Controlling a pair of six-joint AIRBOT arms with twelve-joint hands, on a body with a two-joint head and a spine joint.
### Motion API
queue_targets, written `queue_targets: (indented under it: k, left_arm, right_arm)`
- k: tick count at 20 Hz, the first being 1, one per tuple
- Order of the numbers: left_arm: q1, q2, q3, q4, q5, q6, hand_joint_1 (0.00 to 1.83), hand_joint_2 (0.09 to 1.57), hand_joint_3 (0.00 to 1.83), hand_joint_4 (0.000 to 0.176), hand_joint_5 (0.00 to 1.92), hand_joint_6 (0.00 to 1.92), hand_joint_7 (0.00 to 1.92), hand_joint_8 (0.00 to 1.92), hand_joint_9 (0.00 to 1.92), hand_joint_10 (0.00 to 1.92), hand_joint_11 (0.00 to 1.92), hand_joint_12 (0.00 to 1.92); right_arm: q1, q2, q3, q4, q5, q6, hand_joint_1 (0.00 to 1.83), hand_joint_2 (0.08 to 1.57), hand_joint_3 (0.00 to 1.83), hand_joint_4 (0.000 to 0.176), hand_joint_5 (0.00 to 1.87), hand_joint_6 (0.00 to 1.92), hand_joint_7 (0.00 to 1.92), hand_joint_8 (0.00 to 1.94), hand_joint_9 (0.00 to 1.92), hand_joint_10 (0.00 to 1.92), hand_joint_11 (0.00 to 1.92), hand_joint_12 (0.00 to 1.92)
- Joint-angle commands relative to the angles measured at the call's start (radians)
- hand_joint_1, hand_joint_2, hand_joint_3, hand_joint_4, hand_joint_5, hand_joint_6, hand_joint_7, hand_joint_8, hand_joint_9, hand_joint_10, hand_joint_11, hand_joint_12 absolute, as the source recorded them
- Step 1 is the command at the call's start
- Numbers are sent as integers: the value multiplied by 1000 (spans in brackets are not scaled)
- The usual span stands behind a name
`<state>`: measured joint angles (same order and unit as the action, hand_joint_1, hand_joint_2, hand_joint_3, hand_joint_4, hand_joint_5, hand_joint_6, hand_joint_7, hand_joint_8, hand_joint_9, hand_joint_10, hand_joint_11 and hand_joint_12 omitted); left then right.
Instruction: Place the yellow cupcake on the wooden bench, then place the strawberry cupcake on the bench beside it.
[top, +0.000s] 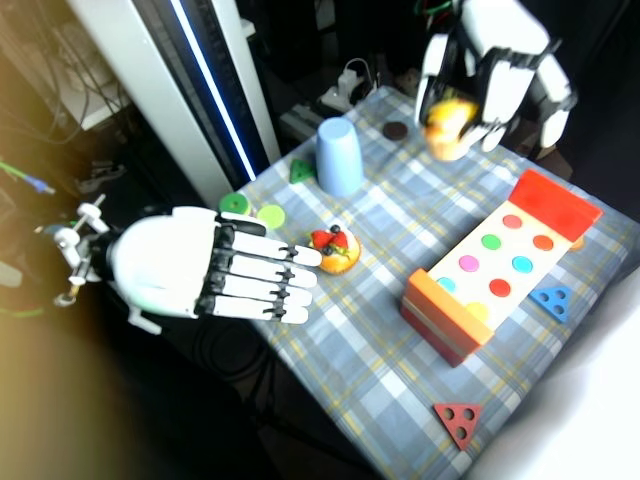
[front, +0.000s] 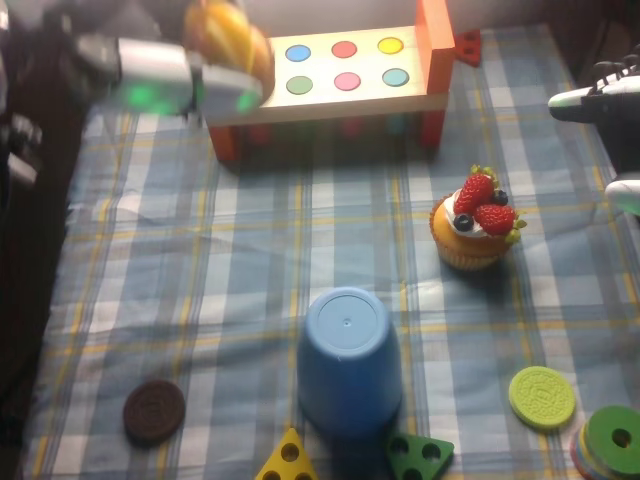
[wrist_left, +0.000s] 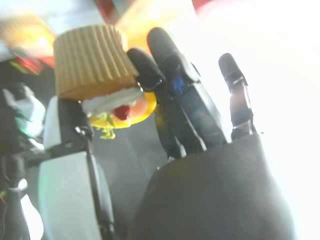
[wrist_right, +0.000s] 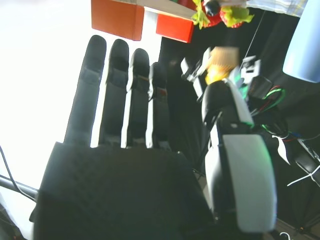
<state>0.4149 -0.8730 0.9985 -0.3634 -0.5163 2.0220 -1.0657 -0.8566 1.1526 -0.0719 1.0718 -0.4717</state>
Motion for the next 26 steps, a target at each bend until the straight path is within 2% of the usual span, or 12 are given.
queue_targets:
  k: [1,3,6,7,8,9,10,11,14,18,20,26]
  left_arm:
    - [-38,-20,18,8,-65,-5,1257,1075,0,0,934,1008,1227,594,1061,181,129,655]
    - [-100,-75,88,-8,10,-5,1238,1086,2,0,933,1011,1160,725,1094,14,95,783]
    - [-154,-147,181,-93,93,73,1245,1070,1,0,973,967,1199,638,1134,9,117,771]
    - [-165,-168,203,-127,112,120,1364,1051,0,0,995,884,1293,463,1046,791,169,716]
    - [-175,-196,239,-170,140,169,1384,1063,0,0,951,936,1266,526,975,1021,190,696]
    - [-179,-219,269,-205,159,199,1278,1079,5,0,918,1001,1207,662,958,439,189,646]
    - [-181,-248,307,-249,180,232,1245,1103,0,0,885,1056,1141,782,1001,160,216,603]
    - [-182,-270,338,-286,194,265,1236,1112,2,0,869,1079,1114,835,1032,59,230,585]
    - [-182,-325,420,-380,243,347,1234,1135,5,0,804,1142,1077,929,1054,14,264,547]
    - [-166,-371,483,-425,272,347,1249,1120,0,0,849,1043,1103,917,1083,3,233,609]
    - [-154,-379,495,-432,275,347,1245,1128,0,0,834,1067,1087,946,1094,3,254,500]
    - [-114,-404,529,-471,290,347,1221,1159,3,0,758,1219,1031,996,1102,8,183,457]
  right_arm:
    - [5,-5,5,32,115,3,630,1283,0,0,469,0,650,9,592,4,427,247]
    - [7,-9,9,31,115,3,597,1285,1,0,457,0,645,3,608,7,460,257]
    - [10,-14,14,31,115,3,611,1283,0,0,460,1,658,6,615,7,462,259]
    - [11,-15,15,30,115,3,629,1285,0,0,462,1,652,2,588,0,421,242]
    - [13,-18,17,30,115,3,629,1284,0,0,462,1,654,3,600,6,440,250]
    - [14,-21,19,30,115,3,629,1281,0,0,464,2,659,5,602,7,442,252]
    - [15,-25,22,29,115,3,628,1283,0,0,468,3,661,5,607,8,452,256]
    - [15,-28,25,29,115,3,644,1284,0,0,469,2,641,1,592,2,436,256]
    - [16,-34,29,25,115,3,647,1285,0,0,473,2,673,9,602,4,432,264]
    - [26,-52,42,16,116,4,662,1285,0,0,484,4,682,6,612,5,452,273]
    - [29,-57,45,12,116,8,623,1284,0,0,487,4,692,7,603,1,434,264]
    - [29,-62,50,9,116,11,636,1289,1,0,467,0,656,5,597,3,430,268]
